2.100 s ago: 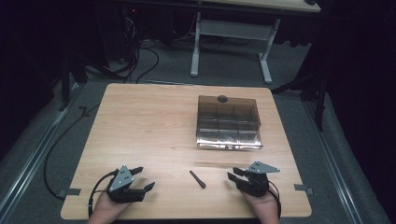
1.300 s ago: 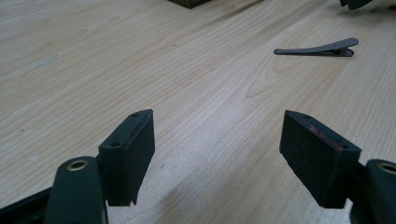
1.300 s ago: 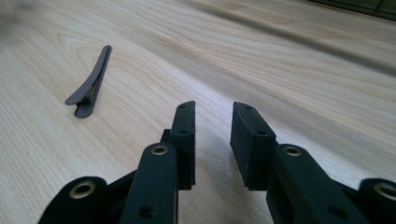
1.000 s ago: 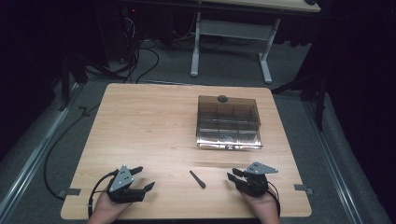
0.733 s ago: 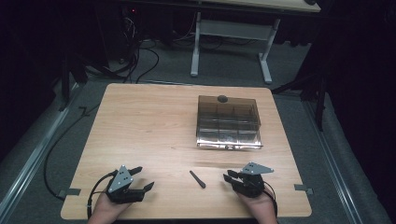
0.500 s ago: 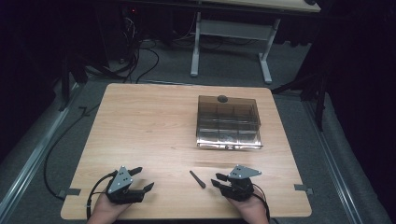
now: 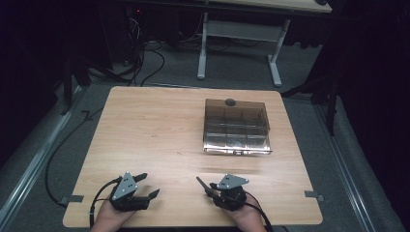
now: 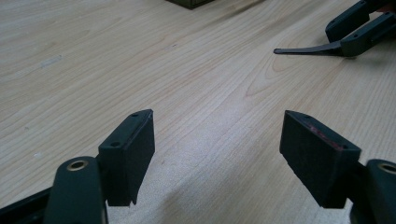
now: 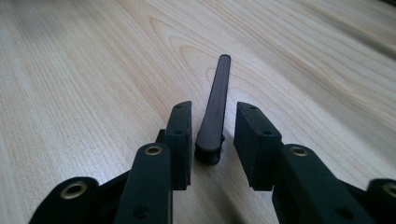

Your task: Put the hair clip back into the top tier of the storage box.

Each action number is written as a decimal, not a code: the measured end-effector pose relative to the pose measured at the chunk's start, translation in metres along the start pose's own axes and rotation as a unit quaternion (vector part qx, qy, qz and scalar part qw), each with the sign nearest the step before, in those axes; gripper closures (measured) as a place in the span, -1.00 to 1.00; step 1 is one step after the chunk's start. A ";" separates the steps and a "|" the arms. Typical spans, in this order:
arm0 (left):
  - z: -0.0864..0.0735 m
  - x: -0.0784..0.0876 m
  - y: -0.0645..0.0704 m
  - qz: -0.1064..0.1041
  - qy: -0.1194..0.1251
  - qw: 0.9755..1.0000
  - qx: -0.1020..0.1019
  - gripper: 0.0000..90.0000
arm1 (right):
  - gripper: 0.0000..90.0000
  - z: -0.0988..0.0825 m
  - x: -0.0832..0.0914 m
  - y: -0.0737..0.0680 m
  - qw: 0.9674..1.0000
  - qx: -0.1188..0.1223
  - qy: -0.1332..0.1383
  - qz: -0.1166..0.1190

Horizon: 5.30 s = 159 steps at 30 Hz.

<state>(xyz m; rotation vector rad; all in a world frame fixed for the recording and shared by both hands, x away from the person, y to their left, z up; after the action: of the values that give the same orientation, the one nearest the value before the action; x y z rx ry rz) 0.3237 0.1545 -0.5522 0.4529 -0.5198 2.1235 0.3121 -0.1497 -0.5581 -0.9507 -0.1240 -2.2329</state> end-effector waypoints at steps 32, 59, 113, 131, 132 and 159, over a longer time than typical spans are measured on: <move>0.000 -0.001 -0.001 0.006 -0.006 1.000 0.004 -0.40 | 0.72 0.005 0.015 0.003 1.000 -0.001 0.030 -0.004; 0.000 -0.003 -0.001 -0.007 -0.012 1.000 0.004 -0.40 | 0.72 -0.027 0.049 0.057 0.996 -0.062 0.012 -0.069; 0.000 -0.002 -0.001 0.000 -0.012 1.000 0.007 -0.40 | 1.00 -0.007 0.041 0.061 0.994 -0.085 0.006 -0.068; 0.000 -0.003 -0.001 -0.005 -0.015 1.000 0.006 -0.40 | 1.00 -0.028 0.053 0.063 0.992 -0.096 -0.010 -0.076; 0.000 -0.003 -0.001 -0.005 -0.015 1.000 0.007 -0.40 | 1.00 -0.030 0.055 0.064 0.992 -0.099 -0.009 -0.077; 0.000 0.000 -0.001 0.012 -0.003 1.000 0.008 -0.33 | 0.90 -0.020 0.084 0.104 0.976 -0.178 0.023 -0.126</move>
<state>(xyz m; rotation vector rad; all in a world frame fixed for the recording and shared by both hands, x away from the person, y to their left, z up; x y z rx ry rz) 0.3247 0.1550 -0.5521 0.4639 -0.5147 2.1512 0.3253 -0.2820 -0.5345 -1.1225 0.1951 -2.5652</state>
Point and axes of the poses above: each handheld gripper's, and its own axes: x roughly backward along the jaws, z roughly out of its top, y roughly to its right, the point moved 4 cm from there along -x, roughly forward along the jaws, and after that the axes turned 12 degrees about -x, right-handed, at the moved point
